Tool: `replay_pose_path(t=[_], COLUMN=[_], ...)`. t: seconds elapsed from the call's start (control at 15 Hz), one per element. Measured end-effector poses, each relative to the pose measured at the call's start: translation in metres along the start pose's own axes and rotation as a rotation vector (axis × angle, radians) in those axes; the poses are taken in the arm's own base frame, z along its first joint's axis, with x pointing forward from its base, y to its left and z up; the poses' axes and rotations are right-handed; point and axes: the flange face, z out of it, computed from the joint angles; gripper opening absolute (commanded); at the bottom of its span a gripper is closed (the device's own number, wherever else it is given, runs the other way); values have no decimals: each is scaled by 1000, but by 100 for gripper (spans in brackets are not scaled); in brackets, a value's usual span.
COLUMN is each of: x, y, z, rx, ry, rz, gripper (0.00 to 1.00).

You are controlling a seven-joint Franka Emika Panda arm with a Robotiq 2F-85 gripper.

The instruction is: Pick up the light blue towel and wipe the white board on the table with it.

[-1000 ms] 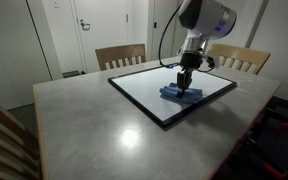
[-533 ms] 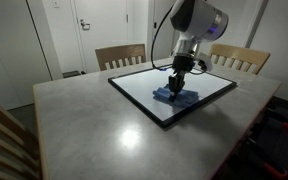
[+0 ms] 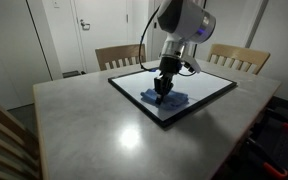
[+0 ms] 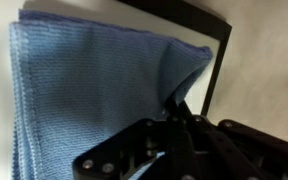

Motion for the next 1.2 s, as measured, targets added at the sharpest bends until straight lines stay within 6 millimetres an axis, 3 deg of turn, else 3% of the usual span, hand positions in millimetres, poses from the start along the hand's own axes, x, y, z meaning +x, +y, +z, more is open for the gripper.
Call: replay_pose_path(t=[0.47,0.73,1.0,1.2], x=[10,13,22,32], y=[-36,-44,-50,-61], z=[22,23,12,-12], rx=[31,34,20,-19], ry=[-24,-23,-5,21], rz=[3,1,-31,-97], gripper=[1,1,1,1])
